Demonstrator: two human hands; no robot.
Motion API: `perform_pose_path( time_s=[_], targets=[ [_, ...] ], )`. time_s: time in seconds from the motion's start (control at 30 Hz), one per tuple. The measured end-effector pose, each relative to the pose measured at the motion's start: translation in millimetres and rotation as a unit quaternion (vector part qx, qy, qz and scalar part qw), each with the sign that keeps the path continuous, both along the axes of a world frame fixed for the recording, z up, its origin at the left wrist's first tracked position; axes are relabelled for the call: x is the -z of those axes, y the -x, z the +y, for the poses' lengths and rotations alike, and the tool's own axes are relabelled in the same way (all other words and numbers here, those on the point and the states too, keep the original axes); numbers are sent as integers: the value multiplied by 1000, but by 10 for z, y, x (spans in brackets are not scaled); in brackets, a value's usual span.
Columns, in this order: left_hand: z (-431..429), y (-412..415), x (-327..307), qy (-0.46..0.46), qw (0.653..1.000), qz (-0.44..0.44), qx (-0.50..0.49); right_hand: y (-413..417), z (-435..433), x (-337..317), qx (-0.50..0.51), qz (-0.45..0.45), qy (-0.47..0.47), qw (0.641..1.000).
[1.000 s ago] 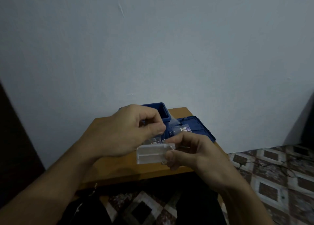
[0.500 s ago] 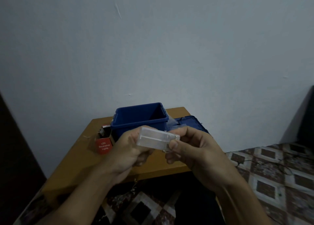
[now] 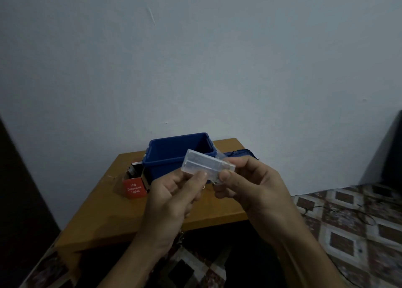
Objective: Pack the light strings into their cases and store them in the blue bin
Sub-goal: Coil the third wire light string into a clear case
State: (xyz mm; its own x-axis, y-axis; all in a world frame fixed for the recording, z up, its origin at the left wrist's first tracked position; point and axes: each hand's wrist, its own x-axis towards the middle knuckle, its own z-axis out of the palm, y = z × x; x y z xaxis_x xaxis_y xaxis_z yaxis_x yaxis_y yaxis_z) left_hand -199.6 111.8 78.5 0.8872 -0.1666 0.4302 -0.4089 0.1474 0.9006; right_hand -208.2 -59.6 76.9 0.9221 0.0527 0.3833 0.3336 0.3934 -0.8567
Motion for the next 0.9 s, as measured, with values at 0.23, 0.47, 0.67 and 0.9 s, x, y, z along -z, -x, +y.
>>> perform_pose_path(
  time_s=[0.23, 0.47, 0.67, 0.9],
  targets=[
    [-65, 69, 0, -3, 999, -4, -52, 41, -12, -44, 44, -49, 36, 997],
    [-115, 120, -13, 28, 996, 16, -81, 55, 32, -16, 89, -106, 73, 988],
    [-110, 132, -13, 21, 996, 16, -84, 28, 24, 10, 88, -110, 84, 987],
    [-114, 202, -105, -94, 991, -23, -91, -23, -97, 54, 53, -83, 191, 977]
  ],
)
